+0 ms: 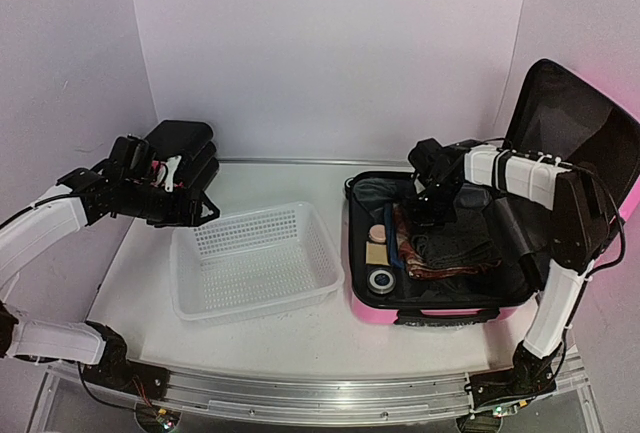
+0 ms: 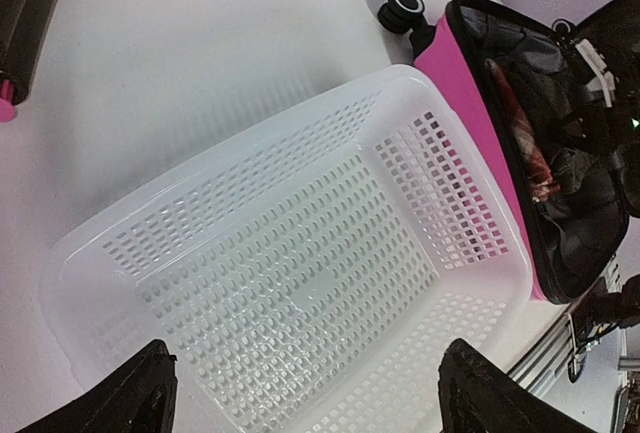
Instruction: Open, take out, and arrange the luggage
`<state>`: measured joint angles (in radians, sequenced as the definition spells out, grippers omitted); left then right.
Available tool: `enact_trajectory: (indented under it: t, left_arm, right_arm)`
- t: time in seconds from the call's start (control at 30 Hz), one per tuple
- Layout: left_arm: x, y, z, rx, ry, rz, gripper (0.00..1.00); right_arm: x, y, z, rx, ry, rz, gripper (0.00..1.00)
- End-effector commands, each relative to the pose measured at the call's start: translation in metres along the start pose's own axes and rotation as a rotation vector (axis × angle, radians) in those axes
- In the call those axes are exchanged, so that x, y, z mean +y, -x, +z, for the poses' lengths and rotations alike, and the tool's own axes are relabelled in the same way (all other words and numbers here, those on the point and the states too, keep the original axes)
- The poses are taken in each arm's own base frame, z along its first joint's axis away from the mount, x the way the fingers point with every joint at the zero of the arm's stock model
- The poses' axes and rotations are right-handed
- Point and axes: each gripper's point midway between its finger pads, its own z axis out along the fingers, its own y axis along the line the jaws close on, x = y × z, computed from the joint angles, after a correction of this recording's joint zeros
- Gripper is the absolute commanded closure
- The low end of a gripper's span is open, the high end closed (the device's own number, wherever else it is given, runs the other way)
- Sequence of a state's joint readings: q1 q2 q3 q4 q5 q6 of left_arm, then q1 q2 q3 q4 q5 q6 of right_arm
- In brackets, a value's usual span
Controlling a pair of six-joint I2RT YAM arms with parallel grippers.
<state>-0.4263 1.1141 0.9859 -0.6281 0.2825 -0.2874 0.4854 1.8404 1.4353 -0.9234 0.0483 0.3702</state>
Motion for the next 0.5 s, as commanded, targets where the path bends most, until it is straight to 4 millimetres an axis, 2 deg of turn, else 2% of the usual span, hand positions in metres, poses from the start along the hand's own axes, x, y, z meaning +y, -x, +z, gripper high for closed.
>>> enact_trajectory:
  t: [0.0, 0.1, 0.27, 0.47]
  left_arm:
    - [0.019, 0.001, -0.007, -0.025, 0.046, -0.056, 0.08]
    - [0.037, -0.001, -0.005, -0.023, 0.085, -0.120, 0.07]
    - [0.076, -0.010, -0.007, -0.028, 0.194, -0.230, 0.07]
    - [0.094, -0.022, 0.001, 0.008, 0.237, -0.256, 0.07]
  right_arm:
    - [0.012, 0.007, -0.038, -0.080, 0.107, -0.029, 0.95]
    - [0.014, 0.007, -0.046, -0.086, 0.146, -0.039, 1.00]
    - [0.015, 0.004, -0.062, -0.101, 0.217, -0.059, 1.00]
    - [0.011, 0.004, -0.078, -0.122, 0.288, -0.055, 1.00]
